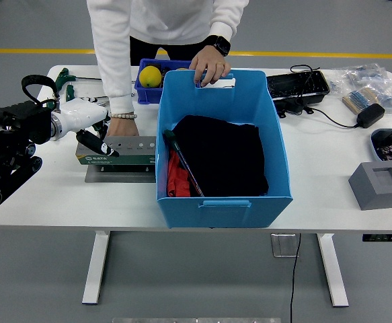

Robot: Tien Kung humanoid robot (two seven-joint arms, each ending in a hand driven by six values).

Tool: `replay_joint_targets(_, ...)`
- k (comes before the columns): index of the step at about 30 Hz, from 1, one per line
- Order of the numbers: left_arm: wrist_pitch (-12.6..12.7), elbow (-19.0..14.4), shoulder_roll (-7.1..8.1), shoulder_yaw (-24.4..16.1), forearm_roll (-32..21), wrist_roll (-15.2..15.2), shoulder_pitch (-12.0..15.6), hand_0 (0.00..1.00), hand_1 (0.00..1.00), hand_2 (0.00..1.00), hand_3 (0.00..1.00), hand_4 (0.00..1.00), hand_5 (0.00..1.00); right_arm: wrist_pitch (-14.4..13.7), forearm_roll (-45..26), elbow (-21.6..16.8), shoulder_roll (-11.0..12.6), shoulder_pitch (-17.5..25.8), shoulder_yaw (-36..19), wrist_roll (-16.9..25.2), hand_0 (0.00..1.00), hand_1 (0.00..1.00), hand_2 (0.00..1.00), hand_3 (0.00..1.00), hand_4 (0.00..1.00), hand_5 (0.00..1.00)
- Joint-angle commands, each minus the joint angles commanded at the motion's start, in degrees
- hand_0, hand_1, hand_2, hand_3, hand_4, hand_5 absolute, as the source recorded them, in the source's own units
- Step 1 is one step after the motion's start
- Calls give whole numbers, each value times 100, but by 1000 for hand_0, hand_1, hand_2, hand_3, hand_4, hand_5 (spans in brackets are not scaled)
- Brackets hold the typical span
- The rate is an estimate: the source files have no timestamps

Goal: Lift tool from toolbox,place it in box,lift tool from toolbox,place it in box

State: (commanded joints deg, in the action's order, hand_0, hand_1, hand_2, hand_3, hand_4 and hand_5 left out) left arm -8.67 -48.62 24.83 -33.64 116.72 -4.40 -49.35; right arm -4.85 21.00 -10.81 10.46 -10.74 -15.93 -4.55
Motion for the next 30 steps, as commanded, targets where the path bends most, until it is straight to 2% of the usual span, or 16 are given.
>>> replay_joint_targets(9, 123, 6, -15, 104, 127, 22, -58, 998, 604, 461, 350, 998, 676, 5, 10, 1, 2, -8, -3, -7, 686, 669, 727, 573, 810, 672)
replay_joint_targets(15, 38, -49, 9, 157, 160, 139, -66, 998, 589, 455, 347, 998, 675, 8, 14, 4, 4, -5, -10, -9, 686, 669, 727, 573, 810, 673)
replay_joint_targets(16, 21, -58, 12, 161, 160, 155, -65, 998, 556, 436, 341, 998, 676, 8, 13, 4, 3, -5, -10, -8, 686, 669, 727, 573, 810, 673)
replay_joint_targets(21, -49, -110, 24, 212, 191, 236, -78, 998, 556, 436, 341, 998, 676, 8, 30, 4, 3, -2, -22, -12, 686, 669, 727, 573, 810, 673)
replay_joint_targets(22, -51, -114, 27, 216, 187, 238, -82, 998, 487, 385, 316, 998, 680, 8, 33, 4, 3, -2, -23, -12, 686, 668, 728, 573, 810, 673)
replay_joint_targets(27, -55, -111, 32, 234, 173, 256, -103, 998, 487, 385, 316, 998, 680, 6, 32, 3, 2, 0, -27, -12, 686, 668, 728, 573, 810, 673)
replay_joint_targets(28, -59, -107, 32, 235, 163, 263, -105, 945, 392, 322, 262, 998, 681, 7, 31, 3, 3, 0, -27, -13, 685, 669, 728, 573, 811, 674)
replay_joint_targets(30, -64, -96, 29, 237, 133, 275, -108, 945, 392, 322, 262, 998, 681, 11, 38, 3, 3, -1, -31, -15, 685, 669, 728, 573, 811, 674)
